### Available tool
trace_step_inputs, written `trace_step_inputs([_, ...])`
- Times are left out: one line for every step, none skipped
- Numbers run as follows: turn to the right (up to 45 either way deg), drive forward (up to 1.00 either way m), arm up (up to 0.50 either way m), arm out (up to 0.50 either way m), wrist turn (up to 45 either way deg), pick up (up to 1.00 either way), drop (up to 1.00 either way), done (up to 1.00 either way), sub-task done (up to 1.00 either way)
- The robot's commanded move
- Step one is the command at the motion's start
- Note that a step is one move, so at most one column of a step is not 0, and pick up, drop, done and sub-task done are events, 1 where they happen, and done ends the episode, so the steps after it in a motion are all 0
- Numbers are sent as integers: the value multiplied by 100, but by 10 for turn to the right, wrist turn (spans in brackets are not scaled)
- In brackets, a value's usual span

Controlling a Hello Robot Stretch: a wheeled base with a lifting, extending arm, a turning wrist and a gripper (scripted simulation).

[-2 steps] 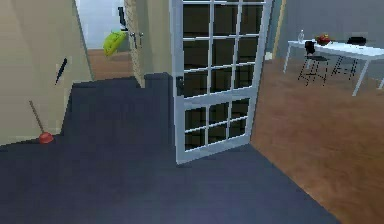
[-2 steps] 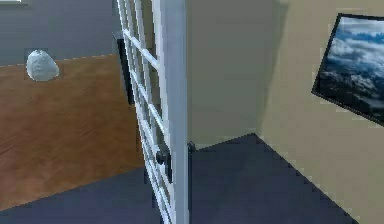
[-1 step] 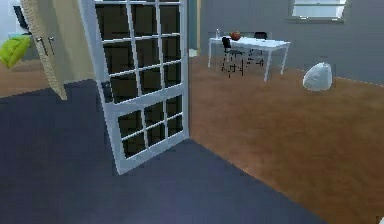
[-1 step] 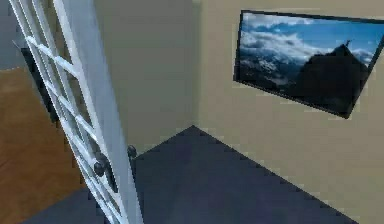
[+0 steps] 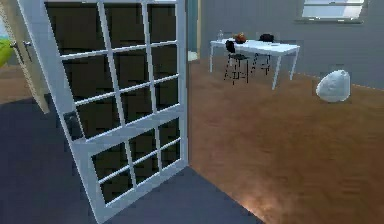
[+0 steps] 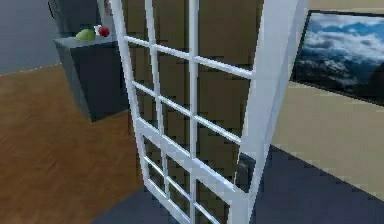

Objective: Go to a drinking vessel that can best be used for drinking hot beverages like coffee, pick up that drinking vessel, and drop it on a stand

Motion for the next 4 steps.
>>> trace_step_inputs([450, 0, 0, 0, 0, 0, 0, 0, 0])
trace_step_inputs([0, 100, 0, 0, 0, 0, 0, 0, 0])
trace_step_inputs([0, 30, 0, 0, 0, 0, 0, 0, 0])
trace_step_inputs([300, 0, 0, 0, 0, 0, 0, 0, 0])
